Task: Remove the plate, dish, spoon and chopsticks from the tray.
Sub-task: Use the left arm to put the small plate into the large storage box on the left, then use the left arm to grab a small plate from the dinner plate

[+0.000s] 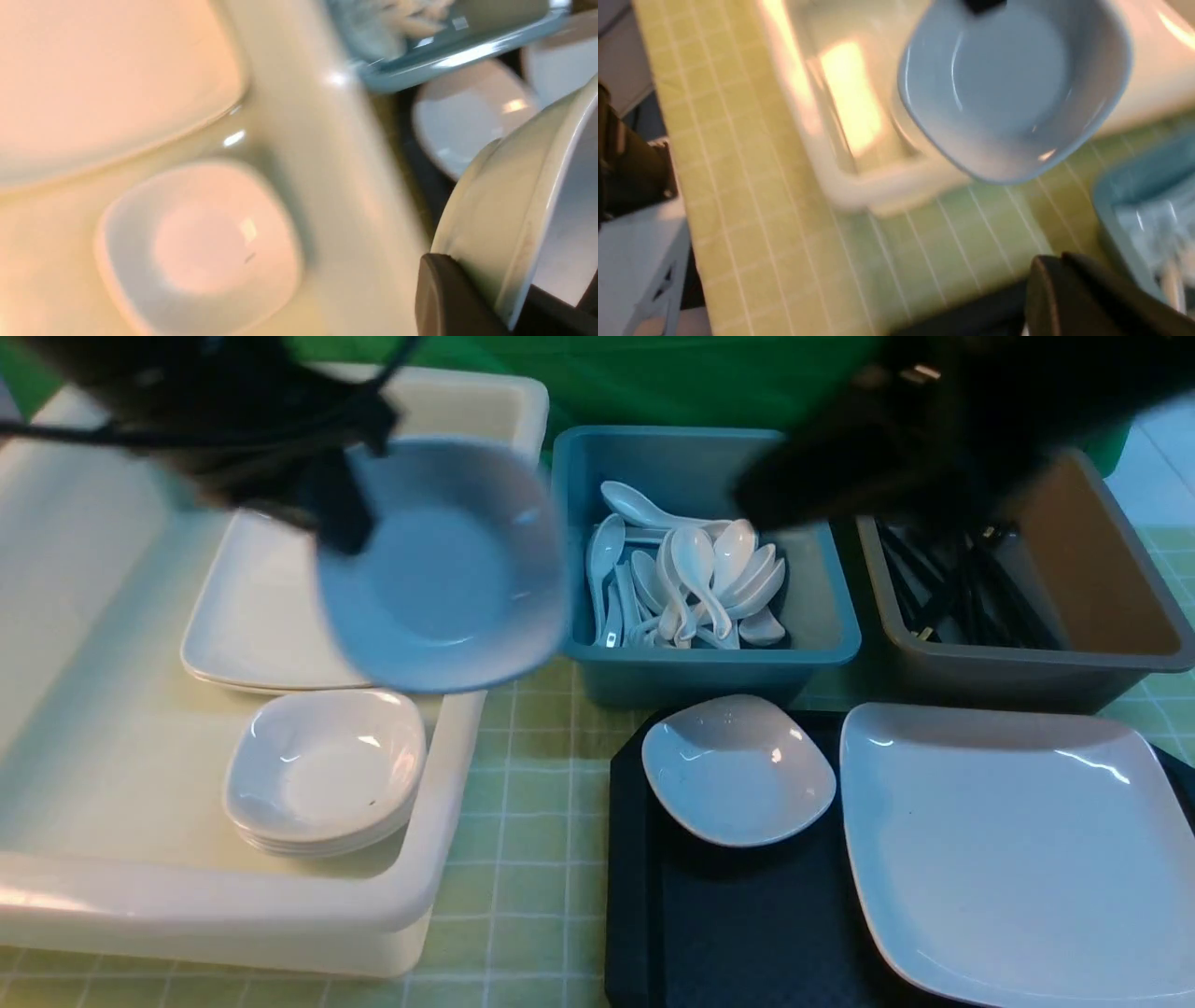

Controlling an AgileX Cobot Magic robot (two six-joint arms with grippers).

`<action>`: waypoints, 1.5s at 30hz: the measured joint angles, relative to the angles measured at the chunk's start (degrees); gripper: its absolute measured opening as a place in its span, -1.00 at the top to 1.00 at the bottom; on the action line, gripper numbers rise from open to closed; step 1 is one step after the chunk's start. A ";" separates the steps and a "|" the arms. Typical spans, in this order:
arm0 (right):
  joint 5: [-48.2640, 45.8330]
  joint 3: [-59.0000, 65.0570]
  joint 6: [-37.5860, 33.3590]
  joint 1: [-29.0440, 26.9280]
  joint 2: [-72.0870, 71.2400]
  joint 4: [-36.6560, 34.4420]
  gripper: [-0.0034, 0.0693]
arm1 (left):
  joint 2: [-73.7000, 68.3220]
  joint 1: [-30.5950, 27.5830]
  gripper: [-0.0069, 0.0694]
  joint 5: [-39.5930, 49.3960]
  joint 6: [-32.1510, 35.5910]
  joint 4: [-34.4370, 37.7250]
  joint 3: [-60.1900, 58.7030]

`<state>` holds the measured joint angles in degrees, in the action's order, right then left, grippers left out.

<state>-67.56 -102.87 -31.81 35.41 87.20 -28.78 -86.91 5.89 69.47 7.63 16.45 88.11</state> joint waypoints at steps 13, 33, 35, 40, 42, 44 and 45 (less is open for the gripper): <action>-2.08 -12.53 1.96 9.82 16.26 2.52 0.92 | -3.30 -14.13 0.78 -17.22 17.07 5.45 -21.12; -1.97 12.21 14.40 -16.92 -9.78 21.96 0.91 | 1.24 1.98 0.61 -13.50 10.19 0.73 -1.05; -2.04 18.43 14.40 -20.93 -14.03 22.15 0.91 | -0.12 10.85 0.78 -15.47 10.36 0.83 -0.20; -0.86 30.44 14.68 -26.61 -20.98 22.22 0.91 | -7.90 27.72 0.84 -19.78 10.41 -2.09 0.03; -0.06 33.58 15.20 -27.11 -22.63 22.22 0.91 | -12.69 32.65 0.80 -21.22 10.41 -4.74 0.03; 0.36 36.45 15.60 -27.45 -23.99 22.10 0.91 | -17.19 37.36 0.67 -23.28 10.41 -8.42 0.03; 0.42 37.06 15.60 -27.45 -24.42 21.96 0.91 | -18.83 38.46 0.62 -23.88 10.41 -9.77 0.03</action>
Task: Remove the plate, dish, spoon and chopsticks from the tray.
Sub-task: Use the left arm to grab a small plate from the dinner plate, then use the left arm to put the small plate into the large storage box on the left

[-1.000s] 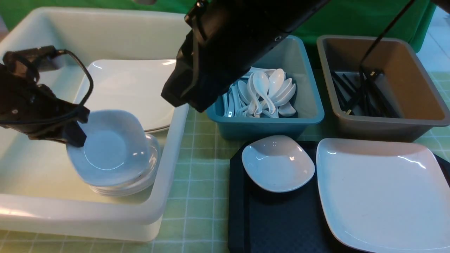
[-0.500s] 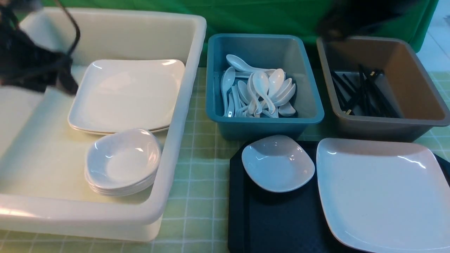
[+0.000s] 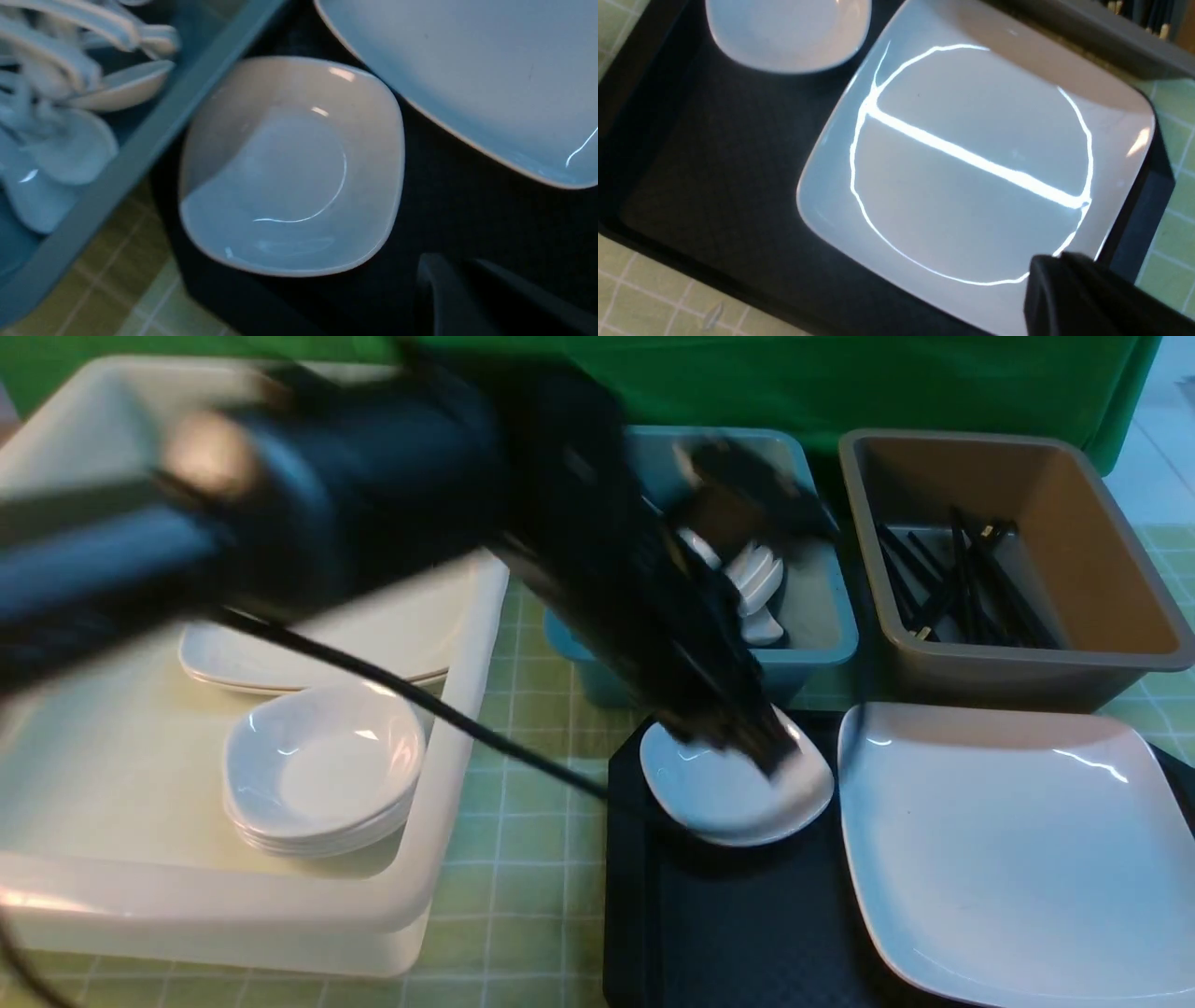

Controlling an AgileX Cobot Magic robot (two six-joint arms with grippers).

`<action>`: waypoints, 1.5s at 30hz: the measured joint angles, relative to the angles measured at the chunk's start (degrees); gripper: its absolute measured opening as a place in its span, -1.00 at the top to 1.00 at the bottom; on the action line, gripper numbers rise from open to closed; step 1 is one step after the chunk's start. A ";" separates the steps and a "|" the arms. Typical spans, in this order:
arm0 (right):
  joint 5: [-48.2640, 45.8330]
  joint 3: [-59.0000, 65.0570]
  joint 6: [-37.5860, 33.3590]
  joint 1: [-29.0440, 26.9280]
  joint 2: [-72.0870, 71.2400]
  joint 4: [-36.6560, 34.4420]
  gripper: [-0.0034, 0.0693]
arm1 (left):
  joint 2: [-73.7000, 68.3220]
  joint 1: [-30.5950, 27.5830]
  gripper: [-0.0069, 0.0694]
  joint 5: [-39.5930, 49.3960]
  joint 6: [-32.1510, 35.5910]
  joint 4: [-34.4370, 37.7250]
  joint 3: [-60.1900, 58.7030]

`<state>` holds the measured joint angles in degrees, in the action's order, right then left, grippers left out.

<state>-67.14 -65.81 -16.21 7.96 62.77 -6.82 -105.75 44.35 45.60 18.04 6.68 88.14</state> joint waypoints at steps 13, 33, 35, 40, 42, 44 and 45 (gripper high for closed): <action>0.77 1.08 0.05 0.00 -0.50 -3.30 0.91 | -14.68 5.69 -0.61 -10.64 -12.95 -21.85 0.00; -0.46 -9.16 -3.89 -0.04 0.61 -16.88 0.91 | -2.55 4.07 0.80 11.60 -13.61 -14.89 12.59; -1.53 -13.94 -4.59 0.72 2.78 -19.84 0.91 | 1.71 2.70 0.80 12.76 -13.61 -15.12 15.66; -2.32 -25.35 -4.49 7.37 11.17 -22.06 0.91 | 9.14 -4.37 0.80 16.83 -15.44 -17.07 19.48; -2.38 -31.76 -3.70 13.93 16.95 -22.28 0.91 | 11.55 -12.26 0.80 21.58 -16.78 -18.00 19.21; -2.38 -35.76 -3.06 17.71 21.01 -22.22 0.91 | 12.33 -17.83 0.80 22.95 -16.82 -17.21 17.20; -2.38 -37.31 -2.94 19.55 22.33 -22.22 0.91 | 12.74 -20.16 0.80 23.10 -16.82 -16.44 15.71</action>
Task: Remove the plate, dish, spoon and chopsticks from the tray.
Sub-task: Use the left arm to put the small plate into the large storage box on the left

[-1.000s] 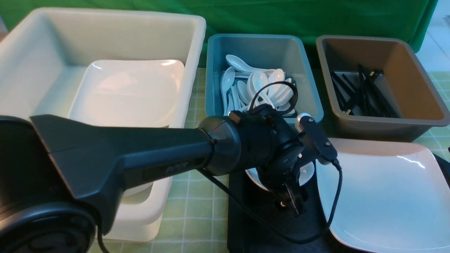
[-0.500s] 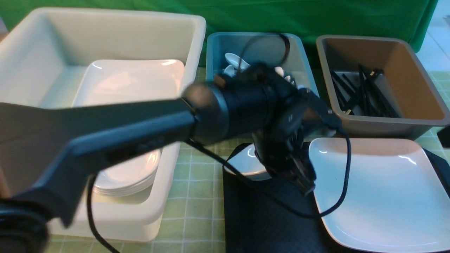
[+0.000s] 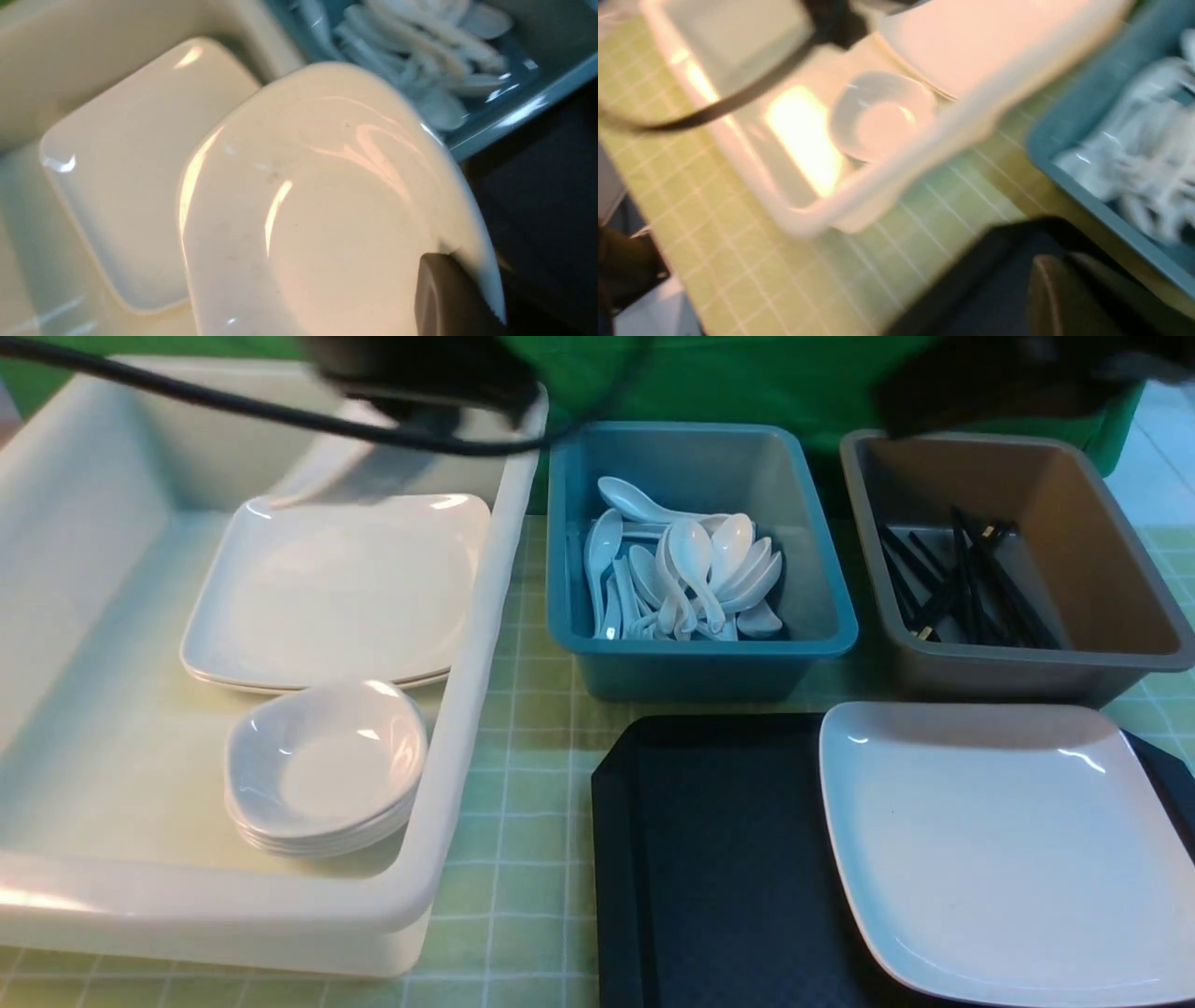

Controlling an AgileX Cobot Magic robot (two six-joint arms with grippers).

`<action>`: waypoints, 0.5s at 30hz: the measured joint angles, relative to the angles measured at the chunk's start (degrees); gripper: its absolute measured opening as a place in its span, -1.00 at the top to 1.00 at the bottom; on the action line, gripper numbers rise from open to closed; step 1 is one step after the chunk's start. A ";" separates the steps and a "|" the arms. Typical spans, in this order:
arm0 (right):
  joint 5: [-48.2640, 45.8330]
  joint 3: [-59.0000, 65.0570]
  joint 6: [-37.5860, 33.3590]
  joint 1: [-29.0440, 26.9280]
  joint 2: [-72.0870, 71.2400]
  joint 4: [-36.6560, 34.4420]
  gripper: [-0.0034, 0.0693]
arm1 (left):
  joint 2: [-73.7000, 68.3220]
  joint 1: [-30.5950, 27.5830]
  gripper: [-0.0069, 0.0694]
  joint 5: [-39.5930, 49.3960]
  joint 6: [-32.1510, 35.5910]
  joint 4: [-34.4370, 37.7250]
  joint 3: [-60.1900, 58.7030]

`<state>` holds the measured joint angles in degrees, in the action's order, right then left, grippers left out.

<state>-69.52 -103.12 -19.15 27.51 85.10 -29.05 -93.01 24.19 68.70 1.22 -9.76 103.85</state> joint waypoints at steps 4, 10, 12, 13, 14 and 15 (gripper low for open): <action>0.05 -5.23 0.68 7.25 8.39 0.99 0.91 | 0.75 -7.36 0.80 -0.50 -0.89 3.55 -10.58; 0.12 -6.93 2.96 11.19 15.84 4.00 0.91 | 0.56 -8.74 0.80 -12.91 -1.66 8.90 -26.75; 0.12 -6.93 3.13 11.19 16.52 4.62 0.91 | 0.56 -8.63 0.79 -16.83 -1.77 10.16 -30.14; 0.12 -6.93 3.13 11.19 16.60 4.84 0.91 | 0.56 -8.63 0.79 -17.51 -1.77 10.32 -30.66; 0.12 -7.00 3.13 11.19 16.65 5.37 0.91 | 0.62 -8.63 0.74 -19.67 -1.77 10.56 -32.20; 0.12 -7.05 3.13 11.19 16.65 5.67 0.91 | 0.62 -8.63 0.67 -20.49 -1.84 10.63 -32.77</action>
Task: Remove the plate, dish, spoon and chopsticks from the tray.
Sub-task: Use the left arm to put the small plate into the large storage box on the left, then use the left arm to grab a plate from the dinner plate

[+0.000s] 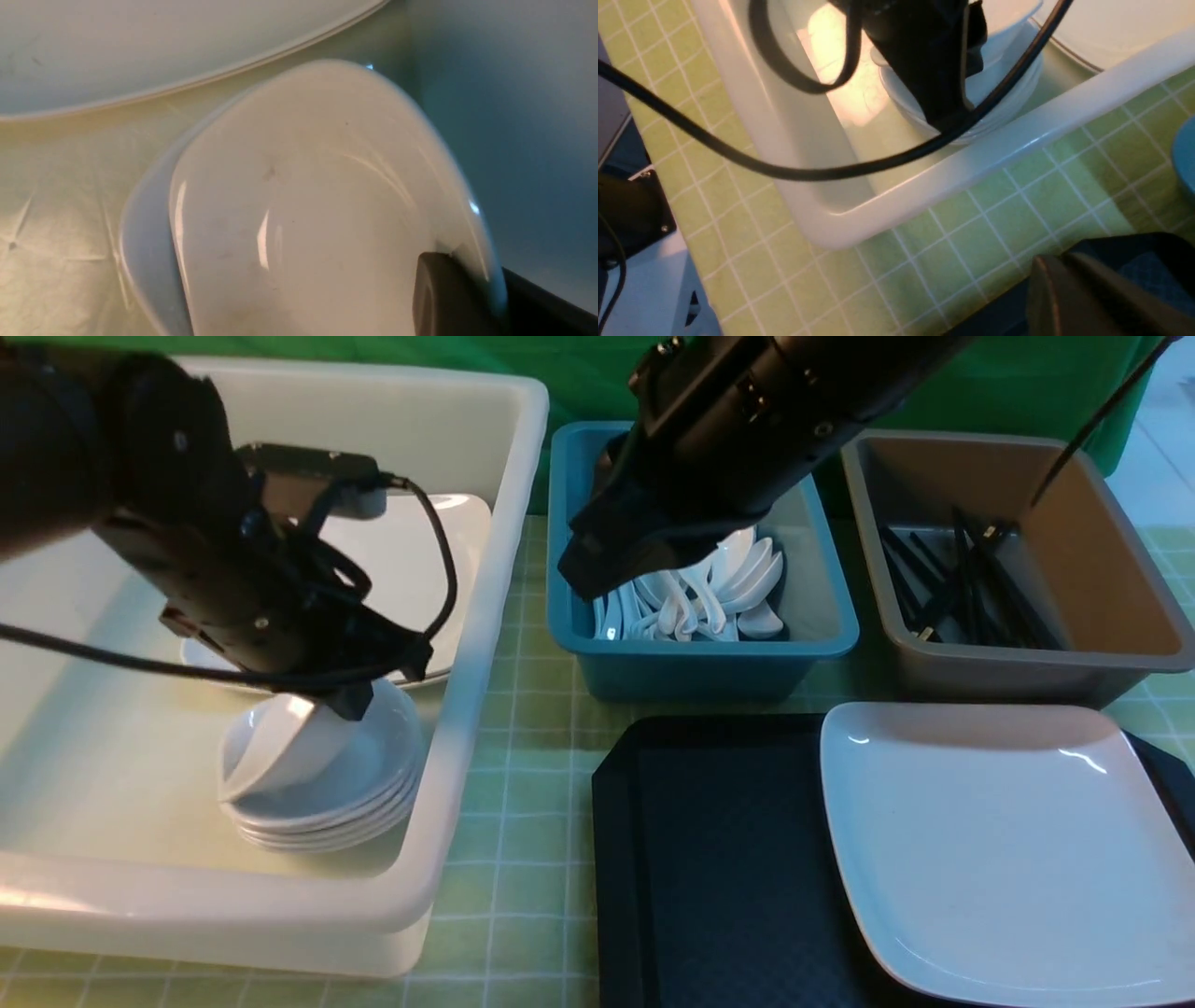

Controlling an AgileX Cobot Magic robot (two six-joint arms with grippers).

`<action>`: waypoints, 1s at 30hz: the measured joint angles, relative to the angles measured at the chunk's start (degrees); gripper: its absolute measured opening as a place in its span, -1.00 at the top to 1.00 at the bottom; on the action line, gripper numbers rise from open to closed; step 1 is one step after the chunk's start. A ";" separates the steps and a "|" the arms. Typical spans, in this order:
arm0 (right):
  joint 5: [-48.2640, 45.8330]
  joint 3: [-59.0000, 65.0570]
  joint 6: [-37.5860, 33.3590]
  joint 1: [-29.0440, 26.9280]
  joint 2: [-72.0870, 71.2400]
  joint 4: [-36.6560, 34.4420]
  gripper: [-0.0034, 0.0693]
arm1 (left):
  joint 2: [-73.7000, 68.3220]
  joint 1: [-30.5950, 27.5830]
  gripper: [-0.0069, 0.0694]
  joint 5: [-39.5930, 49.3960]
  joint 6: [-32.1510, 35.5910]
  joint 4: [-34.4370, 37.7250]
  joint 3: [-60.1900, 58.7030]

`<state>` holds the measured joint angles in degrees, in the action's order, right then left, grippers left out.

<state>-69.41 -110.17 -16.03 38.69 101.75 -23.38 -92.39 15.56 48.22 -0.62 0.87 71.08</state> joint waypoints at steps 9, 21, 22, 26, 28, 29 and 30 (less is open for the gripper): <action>-0.26 -0.22 1.14 -0.63 -1.80 7.73 0.91 | 0.73 0.00 -0.36 3.82 -0.05 4.90 5.46; 0.01 17.31 4.34 -24.02 -22.95 16.98 0.91 | -3.40 19.03 0.63 5.36 -4.32 9.07 26.29; -0.05 21.55 4.34 -27.00 -25.70 17.13 0.91 | -6.65 21.34 0.74 5.43 -3.91 10.65 28.08; -0.21 34.47 4.36 -37.15 -33.64 17.53 0.91 | -18.79 25.24 0.84 5.37 -3.66 14.63 35.69; 0.02 39.47 4.56 -40.35 -36.66 17.53 0.91 | -24.37 25.74 0.81 5.32 -3.66 14.92 39.16; 0.48 41.78 4.79 -41.61 -38.10 17.53 0.91 | -27.17 25.80 0.78 5.32 -3.66 14.92 40.98; 0.55 42.61 4.80 -41.80 -38.59 17.53 0.91 | -28.74 25.80 0.76 5.32 -3.66 14.92 41.66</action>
<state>-68.86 -67.56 -11.23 -3.11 63.16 -5.85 -121.13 41.36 53.54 -4.28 15.79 112.73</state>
